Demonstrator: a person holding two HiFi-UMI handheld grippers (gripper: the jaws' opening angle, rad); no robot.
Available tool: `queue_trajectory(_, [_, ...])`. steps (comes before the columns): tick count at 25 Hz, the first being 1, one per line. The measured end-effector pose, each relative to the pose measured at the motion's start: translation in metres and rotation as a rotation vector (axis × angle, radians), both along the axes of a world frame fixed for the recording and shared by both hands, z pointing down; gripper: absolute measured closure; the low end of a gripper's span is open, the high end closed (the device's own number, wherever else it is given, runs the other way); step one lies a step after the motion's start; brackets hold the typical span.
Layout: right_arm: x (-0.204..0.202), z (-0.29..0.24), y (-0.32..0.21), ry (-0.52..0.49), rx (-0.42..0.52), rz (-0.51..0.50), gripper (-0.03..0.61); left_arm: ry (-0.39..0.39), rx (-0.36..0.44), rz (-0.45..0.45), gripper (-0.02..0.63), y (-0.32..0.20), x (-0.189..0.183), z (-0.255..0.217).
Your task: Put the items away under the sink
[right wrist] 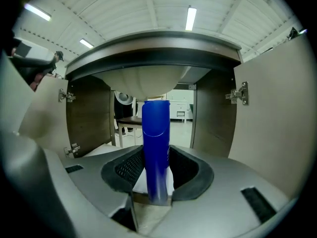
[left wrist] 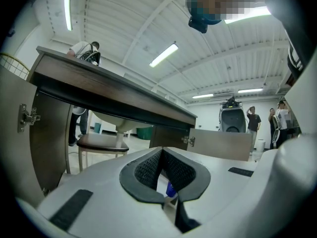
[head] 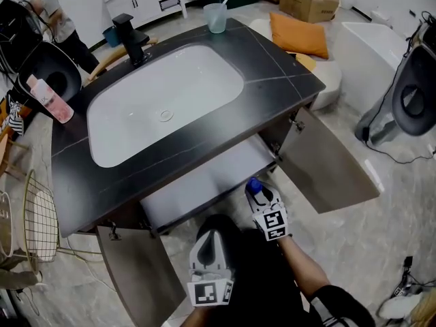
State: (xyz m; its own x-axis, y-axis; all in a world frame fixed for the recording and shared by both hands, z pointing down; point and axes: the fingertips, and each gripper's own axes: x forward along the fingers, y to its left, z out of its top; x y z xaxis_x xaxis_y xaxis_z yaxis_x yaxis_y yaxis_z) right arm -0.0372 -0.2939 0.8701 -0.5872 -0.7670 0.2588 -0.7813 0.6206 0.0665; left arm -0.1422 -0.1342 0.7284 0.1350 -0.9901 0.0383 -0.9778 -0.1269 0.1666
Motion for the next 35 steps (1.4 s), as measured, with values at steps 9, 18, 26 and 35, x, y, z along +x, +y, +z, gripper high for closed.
queue_trajectory(9, [-0.008, 0.036, -0.040, 0.016, -0.005, 0.006, 0.426, -0.015, 0.000, 0.003, 0.598, -0.008, -0.003, 0.002])
queue_trajectory(18, [-0.021, 0.074, -0.079, 0.026, -0.035, -0.008, 0.426, -0.030, -0.031, 0.000, 0.600, -0.018, -0.008, 0.011])
queue_trajectory(26, [-0.028, 0.106, -0.104, 0.058, -0.081, -0.004, 0.426, -0.022, -0.058, -0.021, 0.598, -0.024, -0.015, 0.018])
queue_trajectory(35, [-0.030, 0.119, -0.123, 0.047, -0.092, 0.018, 0.426, -0.030, -0.061, -0.033, 0.600, -0.027, -0.019, 0.021])
